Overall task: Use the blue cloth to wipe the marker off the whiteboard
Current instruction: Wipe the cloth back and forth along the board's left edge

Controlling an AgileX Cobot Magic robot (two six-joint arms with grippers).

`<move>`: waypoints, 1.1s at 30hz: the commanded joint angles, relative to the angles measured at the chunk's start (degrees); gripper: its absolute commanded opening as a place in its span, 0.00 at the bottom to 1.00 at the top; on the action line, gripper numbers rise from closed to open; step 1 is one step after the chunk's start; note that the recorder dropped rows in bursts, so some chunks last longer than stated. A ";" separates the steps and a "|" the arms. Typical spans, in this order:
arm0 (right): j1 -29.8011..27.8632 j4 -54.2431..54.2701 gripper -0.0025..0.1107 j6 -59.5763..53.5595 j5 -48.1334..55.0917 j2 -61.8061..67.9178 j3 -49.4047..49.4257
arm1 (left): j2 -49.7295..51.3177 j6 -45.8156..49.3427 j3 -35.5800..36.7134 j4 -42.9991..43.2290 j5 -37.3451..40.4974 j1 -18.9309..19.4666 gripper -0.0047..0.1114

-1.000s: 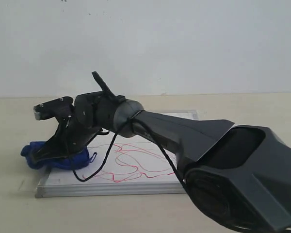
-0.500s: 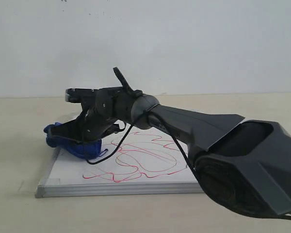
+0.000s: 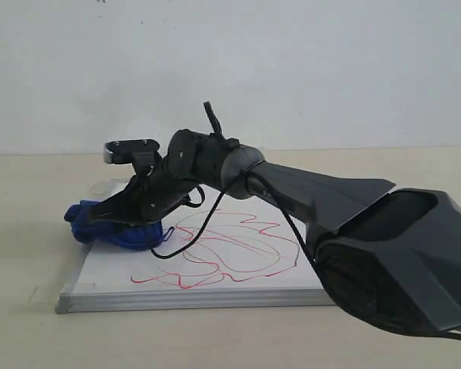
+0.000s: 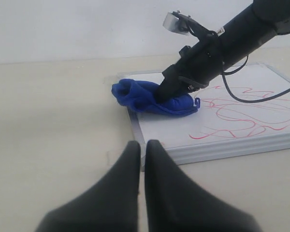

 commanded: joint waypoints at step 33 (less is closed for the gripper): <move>1.24 1.58 0.02 -1.96 11.47 2.98 -4.45 | -0.19 0.26 0.18 -0.67 -0.20 -0.39 0.07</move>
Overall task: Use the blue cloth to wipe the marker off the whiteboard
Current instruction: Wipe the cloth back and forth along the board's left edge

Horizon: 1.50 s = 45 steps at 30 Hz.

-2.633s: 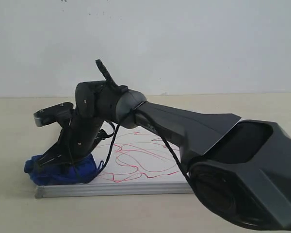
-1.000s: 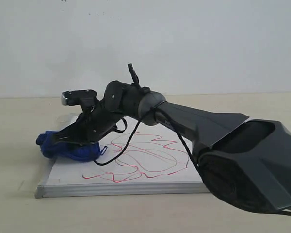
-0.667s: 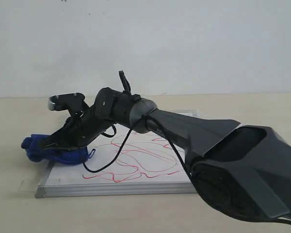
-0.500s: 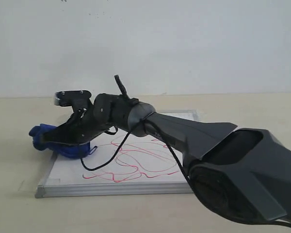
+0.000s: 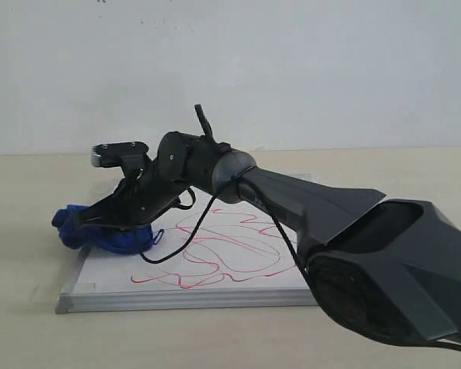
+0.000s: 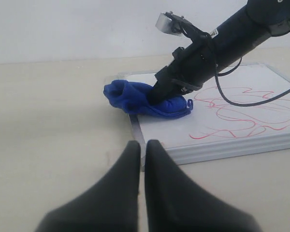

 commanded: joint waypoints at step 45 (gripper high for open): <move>-3.50 -23.07 0.02 16.54 12.18 -0.15 -0.32 | -0.19 0.26 0.18 -0.67 -0.20 -0.39 0.07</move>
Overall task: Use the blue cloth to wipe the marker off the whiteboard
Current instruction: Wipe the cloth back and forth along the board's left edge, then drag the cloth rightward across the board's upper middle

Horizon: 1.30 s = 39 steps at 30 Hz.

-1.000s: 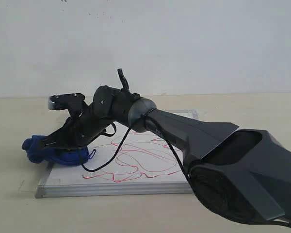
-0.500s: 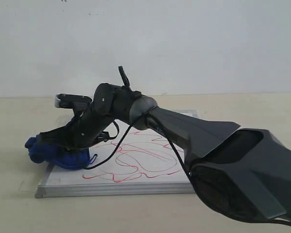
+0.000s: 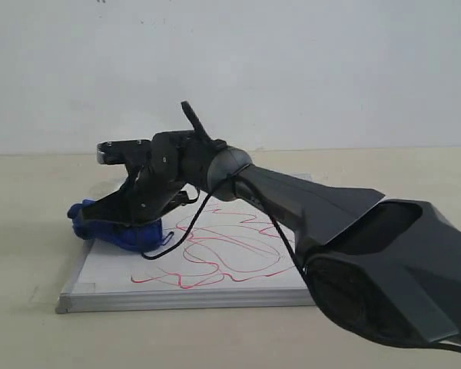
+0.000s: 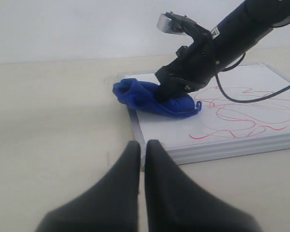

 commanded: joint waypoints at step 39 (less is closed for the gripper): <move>-1.67 -15.73 0.02 -8.00 14.31 -0.62 0.78 | -0.19 0.26 0.18 -0.67 -0.20 -0.39 0.07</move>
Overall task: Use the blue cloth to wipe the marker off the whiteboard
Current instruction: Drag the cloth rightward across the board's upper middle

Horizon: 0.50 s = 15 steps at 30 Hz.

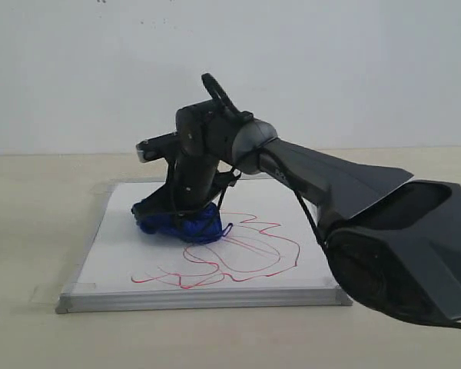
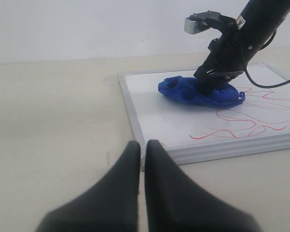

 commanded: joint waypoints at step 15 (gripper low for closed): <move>3.43 -19.80 0.02 0.59 0.61 1.70 1.10 | -0.19 0.26 0.18 -0.67 -0.20 -0.39 0.07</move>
